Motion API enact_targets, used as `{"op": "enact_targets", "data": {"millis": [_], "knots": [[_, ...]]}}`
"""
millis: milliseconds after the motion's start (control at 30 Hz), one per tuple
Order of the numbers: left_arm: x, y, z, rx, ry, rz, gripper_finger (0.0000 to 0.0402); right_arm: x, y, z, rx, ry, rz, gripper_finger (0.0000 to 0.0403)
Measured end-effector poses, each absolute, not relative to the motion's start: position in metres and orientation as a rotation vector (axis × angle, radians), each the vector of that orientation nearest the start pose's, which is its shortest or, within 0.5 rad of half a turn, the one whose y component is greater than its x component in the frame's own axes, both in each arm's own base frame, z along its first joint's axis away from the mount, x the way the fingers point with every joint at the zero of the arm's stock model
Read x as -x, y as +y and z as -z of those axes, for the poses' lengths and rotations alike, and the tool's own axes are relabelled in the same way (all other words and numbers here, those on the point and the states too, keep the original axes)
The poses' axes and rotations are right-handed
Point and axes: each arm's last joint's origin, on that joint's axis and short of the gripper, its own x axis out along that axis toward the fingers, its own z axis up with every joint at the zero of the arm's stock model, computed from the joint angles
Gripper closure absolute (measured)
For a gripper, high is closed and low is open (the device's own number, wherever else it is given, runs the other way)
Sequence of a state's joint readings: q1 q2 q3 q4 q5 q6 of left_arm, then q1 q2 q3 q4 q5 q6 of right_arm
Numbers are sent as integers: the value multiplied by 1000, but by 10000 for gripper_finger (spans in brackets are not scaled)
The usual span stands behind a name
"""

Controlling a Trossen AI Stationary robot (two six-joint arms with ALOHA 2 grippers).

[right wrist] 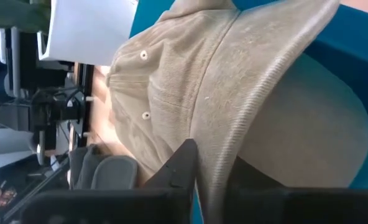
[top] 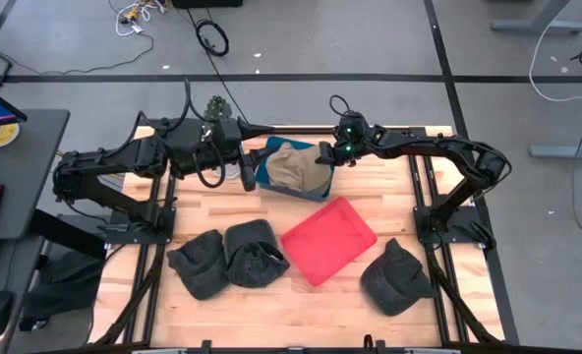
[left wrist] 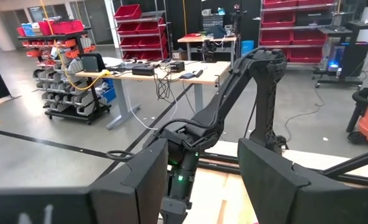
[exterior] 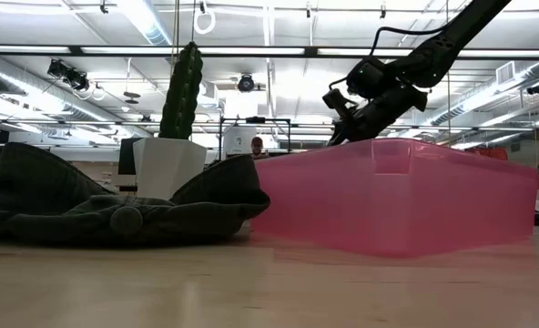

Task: Pick & Place hat
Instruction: Put the brown cap into the blue bin

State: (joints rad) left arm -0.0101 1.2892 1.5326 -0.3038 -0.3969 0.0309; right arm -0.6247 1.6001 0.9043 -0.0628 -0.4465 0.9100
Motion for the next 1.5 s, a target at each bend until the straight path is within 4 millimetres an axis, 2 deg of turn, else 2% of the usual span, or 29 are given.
{"op": "enact_targets", "data": {"millis": [100, 200, 300, 567, 667, 733, 1033, 1200, 1333, 1500], "knots": [[-264, 8, -469, -38, 64, -386, 203, -269, -178, -192, -1262, 547, 471, 353], [-264, 8, -469, -30, 63, -386, 203, -269, -178, -191, -1248, 555, 457, 322], [-264, 8, -469, -30, 63, -387, 203, -268, -179, -192, -1247, 561, 418, 268], [-264, 8, -469, -31, 63, -387, 203, -262, -183, -195, -1321, 579, 292, 87], [-264, 8, -469, -31, 63, -387, 203, -255, -182, -202, -1324, 579, 293, 54], [-264, 8, -469, -31, 63, -387, 203, -249, -181, -210, -1304, 573, 317, 47], [-264, 8, -468, -32, 64, -387, 203, -220, -168, -231, -1209, 639, 476, 64], [-264, 8, -468, -33, 64, -387, 203, -217, -164, -243, -1137, 593, 471, 98], [-264, 8, -468, -32, 64, -387, 203, -219, -165, -248, -1129, 538, 457, 154], [-264, 8, -468, -32, 64, -387, 203, -221, -167, -242, -1120, 564, 457, 265]]}}
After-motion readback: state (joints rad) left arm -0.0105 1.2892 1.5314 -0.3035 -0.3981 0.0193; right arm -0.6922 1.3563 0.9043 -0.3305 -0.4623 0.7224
